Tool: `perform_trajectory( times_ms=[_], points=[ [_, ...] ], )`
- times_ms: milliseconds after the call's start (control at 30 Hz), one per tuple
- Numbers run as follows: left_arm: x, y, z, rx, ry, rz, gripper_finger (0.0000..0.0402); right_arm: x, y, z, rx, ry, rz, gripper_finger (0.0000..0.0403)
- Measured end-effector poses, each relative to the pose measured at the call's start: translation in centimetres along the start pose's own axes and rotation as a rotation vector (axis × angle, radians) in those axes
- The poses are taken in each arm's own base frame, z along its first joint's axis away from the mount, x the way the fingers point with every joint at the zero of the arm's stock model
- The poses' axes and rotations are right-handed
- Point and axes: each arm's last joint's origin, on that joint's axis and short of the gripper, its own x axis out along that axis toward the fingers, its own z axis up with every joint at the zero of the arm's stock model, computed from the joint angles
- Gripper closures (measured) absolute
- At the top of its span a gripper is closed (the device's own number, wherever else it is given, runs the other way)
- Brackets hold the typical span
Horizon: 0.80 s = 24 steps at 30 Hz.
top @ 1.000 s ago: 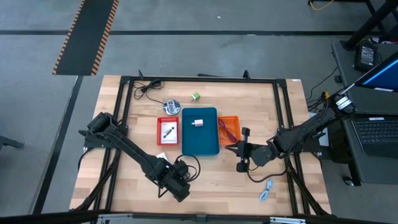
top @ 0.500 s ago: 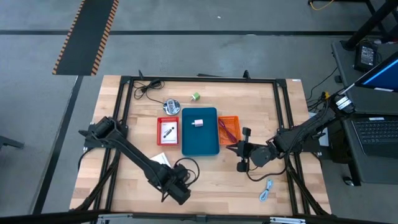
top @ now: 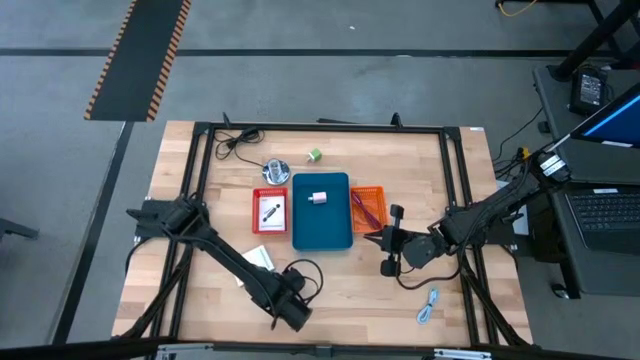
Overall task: Pick and place items into bin
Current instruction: Put the black USB cable into the orange bin
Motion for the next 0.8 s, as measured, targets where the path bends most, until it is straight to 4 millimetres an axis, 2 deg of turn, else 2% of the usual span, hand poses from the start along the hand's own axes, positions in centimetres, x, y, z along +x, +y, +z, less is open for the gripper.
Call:
perform_trajectory(
  times_ms=[167,367,633,800],
  points=[
    [0.5,0.0,-0.1,0.083,0.043,0.006,0.0268,0.0,0.0,-0.1,0.003,0.009,-0.002,0.0402],
    [0.4,0.0,-0.2,0.178,0.065,-0.002,0.0365,0.0,0.0,-0.1,0.004,0.009,-0.002,0.0402],
    [0.1,0.0,-0.6,0.284,0.077,-0.01,0.037,0.0,0.0,-0.1,0.027,0.009,-0.002,0.0402],
    [-1.4,0.5,-1.1,0.332,0.076,-0.007,0.037,0.0,0.0,-0.1,0.03,0.009,-0.002,0.0402]
  ],
)
